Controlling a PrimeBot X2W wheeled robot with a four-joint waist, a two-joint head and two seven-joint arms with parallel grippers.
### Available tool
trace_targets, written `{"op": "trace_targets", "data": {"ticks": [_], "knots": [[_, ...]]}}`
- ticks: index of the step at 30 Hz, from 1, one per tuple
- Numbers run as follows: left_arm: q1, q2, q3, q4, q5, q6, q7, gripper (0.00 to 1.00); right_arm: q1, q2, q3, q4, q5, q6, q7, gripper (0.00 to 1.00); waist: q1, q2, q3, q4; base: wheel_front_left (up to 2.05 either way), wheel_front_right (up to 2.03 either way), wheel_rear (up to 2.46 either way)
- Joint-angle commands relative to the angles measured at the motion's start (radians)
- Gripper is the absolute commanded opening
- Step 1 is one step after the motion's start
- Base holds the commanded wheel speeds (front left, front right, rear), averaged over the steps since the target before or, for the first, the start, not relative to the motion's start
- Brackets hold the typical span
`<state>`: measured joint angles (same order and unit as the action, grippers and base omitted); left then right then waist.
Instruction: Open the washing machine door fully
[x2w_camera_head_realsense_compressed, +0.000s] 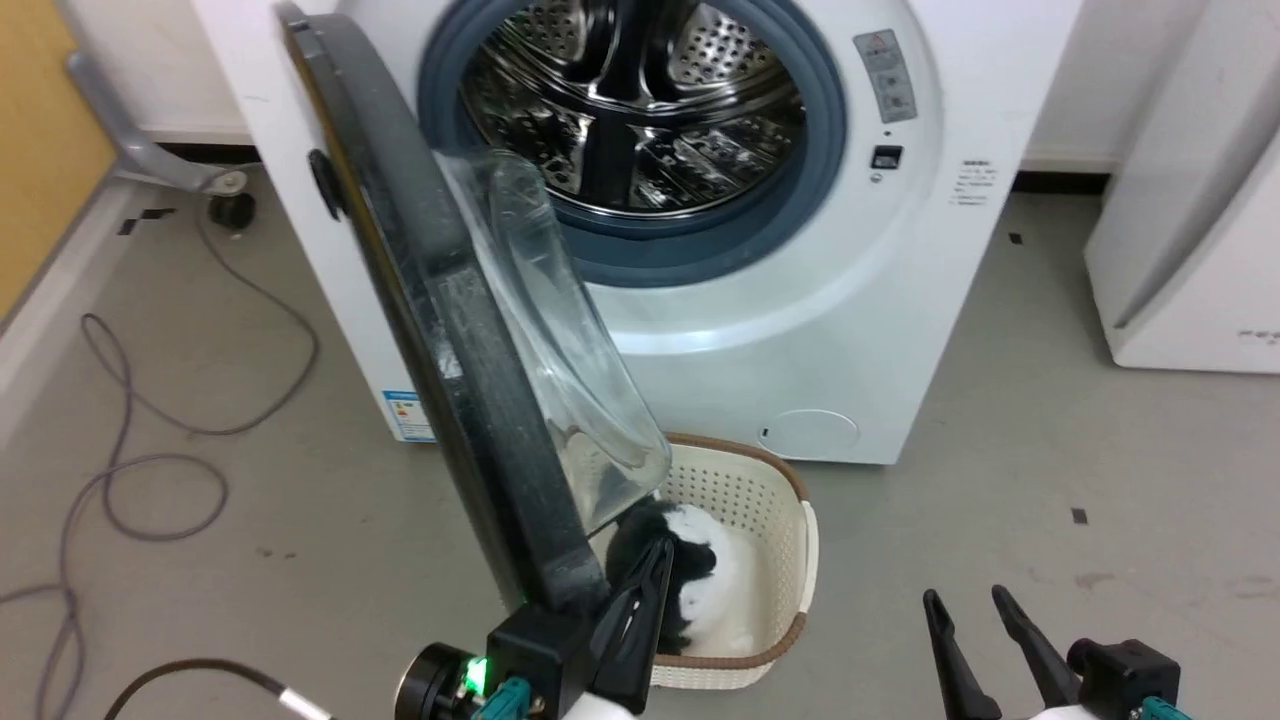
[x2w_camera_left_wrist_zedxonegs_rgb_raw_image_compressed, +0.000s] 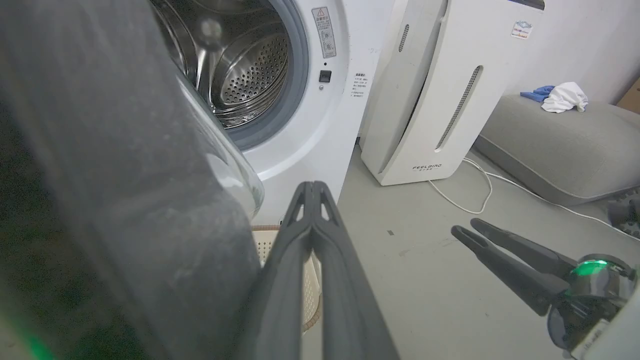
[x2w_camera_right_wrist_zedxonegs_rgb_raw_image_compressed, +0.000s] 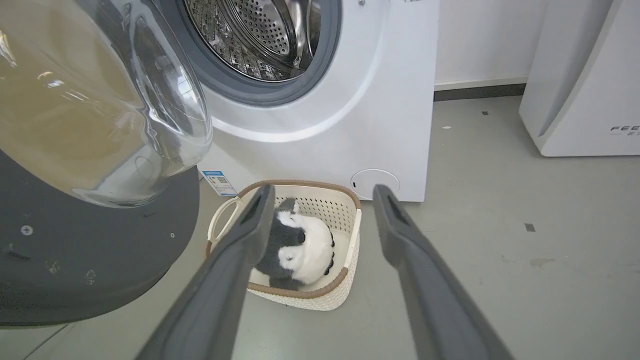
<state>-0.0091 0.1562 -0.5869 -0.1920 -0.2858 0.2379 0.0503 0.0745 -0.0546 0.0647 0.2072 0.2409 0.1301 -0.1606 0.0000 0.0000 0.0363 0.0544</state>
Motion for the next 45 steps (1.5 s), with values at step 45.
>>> {"op": "trace_targets", "data": {"ticks": [45], "knots": [[0.0,0.176,0.5,0.228,-0.215,0.048,-0.279,0.0,0.009,0.004,0.007,-0.019,0.016,0.001,0.012,1.0,0.0,0.0,0.026,0.215,0.0,0.0,0.0]]}}
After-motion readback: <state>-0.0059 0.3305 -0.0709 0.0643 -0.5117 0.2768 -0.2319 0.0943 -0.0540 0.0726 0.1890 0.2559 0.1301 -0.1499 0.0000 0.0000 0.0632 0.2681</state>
